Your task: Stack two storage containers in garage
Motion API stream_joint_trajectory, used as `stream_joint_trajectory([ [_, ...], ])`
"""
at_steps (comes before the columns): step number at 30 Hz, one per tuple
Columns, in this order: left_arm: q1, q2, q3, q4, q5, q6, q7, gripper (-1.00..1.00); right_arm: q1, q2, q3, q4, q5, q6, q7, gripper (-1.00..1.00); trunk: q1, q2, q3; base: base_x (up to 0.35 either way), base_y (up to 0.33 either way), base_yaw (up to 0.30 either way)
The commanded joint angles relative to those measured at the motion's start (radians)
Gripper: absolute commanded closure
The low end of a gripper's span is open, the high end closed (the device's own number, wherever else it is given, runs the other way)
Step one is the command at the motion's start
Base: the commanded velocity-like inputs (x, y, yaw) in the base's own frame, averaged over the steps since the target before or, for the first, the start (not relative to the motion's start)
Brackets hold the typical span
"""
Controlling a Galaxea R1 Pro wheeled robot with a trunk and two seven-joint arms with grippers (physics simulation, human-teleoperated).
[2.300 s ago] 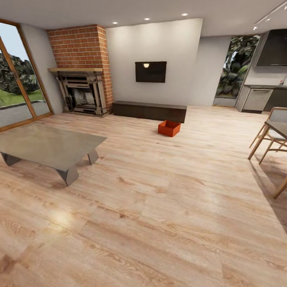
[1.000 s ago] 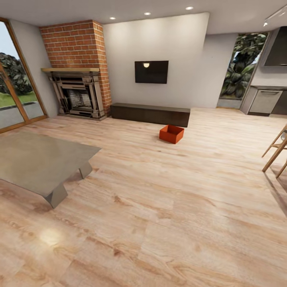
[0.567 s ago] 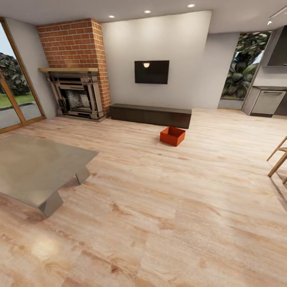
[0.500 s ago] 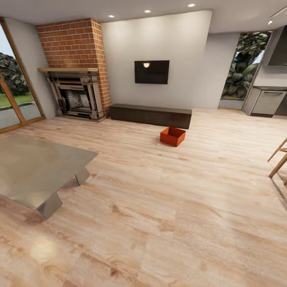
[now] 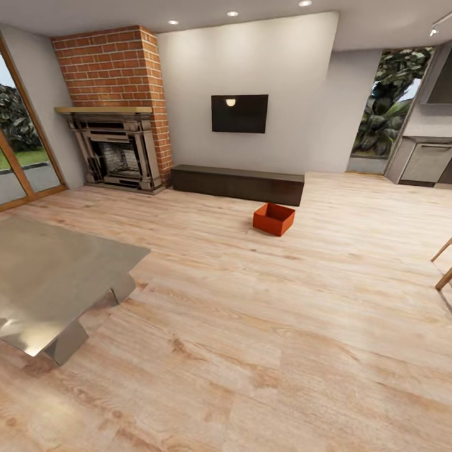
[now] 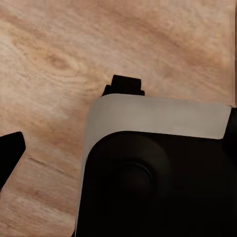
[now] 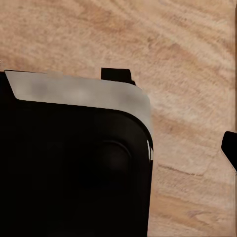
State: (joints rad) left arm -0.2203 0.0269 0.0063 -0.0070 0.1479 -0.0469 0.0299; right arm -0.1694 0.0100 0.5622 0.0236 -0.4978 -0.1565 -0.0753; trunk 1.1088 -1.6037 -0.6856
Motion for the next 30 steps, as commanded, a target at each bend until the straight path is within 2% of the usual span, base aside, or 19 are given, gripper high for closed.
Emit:
stream_joint_trajectory([
  [1, -0.001, 0.0, 0.0, 0.001, 0.007, -0.003, 0.001, -1.0, -0.001, 0.001, 0.008, 0.002, -0.008, -0.005, -0.001, -1.0, 0.0, 0.0, -0.001, 0.322, 0.0, 0.0],
  [30, -0.001, -0.001, -0.001, 0.001, 0.006, -0.003, 0.001, -1.0, -0.001, 0.001, 0.008, 0.002, -0.008, -0.005, -0.001, -1.0, 0.0, 0.0, -0.001, 0.322, 0.0, 0.0],
])
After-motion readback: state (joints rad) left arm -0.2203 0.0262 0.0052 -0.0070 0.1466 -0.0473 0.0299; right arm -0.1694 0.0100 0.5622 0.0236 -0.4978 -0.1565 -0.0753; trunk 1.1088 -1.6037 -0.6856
